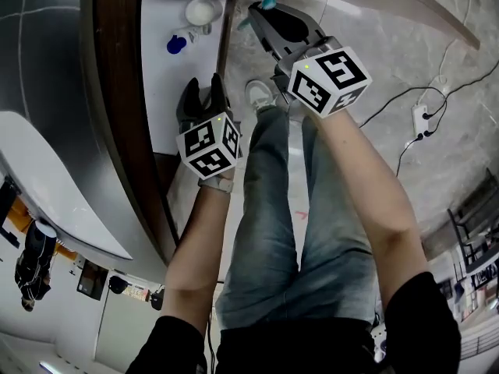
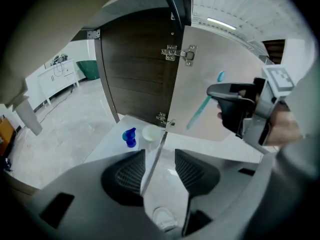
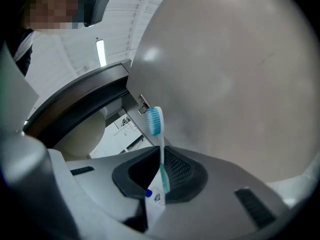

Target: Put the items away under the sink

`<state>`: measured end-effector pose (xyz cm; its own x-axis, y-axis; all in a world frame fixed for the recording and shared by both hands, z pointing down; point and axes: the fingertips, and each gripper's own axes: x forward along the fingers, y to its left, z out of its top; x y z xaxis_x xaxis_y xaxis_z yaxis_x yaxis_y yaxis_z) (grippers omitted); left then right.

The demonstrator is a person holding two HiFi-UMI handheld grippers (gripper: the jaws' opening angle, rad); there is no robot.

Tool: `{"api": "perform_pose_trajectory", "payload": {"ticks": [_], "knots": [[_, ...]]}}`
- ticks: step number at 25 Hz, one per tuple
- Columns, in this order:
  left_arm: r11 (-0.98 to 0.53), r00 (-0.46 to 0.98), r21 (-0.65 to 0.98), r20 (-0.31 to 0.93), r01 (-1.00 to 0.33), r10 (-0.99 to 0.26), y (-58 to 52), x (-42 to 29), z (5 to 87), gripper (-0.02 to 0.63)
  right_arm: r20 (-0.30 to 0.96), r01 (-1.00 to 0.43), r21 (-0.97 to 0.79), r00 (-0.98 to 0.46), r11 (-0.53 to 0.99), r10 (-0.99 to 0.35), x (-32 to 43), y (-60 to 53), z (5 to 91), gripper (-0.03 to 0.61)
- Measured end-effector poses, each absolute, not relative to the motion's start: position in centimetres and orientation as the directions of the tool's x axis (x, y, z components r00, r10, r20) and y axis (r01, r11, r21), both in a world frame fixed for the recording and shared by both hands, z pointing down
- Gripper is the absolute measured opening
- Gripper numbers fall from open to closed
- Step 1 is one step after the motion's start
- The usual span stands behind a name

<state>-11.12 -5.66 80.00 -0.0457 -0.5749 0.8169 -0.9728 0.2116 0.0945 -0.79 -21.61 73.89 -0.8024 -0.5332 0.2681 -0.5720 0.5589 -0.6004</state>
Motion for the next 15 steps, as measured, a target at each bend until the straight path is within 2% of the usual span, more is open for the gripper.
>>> {"api": "perform_pose_trajectory", "payload": {"ticks": [9, 15], "knots": [[0.157, -0.025, 0.068, 0.851, -0.985, -0.525, -4.3, -10.5, 78.4, 0.181, 0.264, -0.536, -0.599, -0.833, 0.595, -0.486, -6.2, -22.6, 77.4, 0.046], [0.173, -0.043, 0.053, 0.862, -0.983, -0.506, -4.2, -10.9, 78.4, 0.181, 0.264, -0.515, -0.593, -0.85, 0.619, -0.455, -9.3, -23.6, 79.9, 0.046]]}}
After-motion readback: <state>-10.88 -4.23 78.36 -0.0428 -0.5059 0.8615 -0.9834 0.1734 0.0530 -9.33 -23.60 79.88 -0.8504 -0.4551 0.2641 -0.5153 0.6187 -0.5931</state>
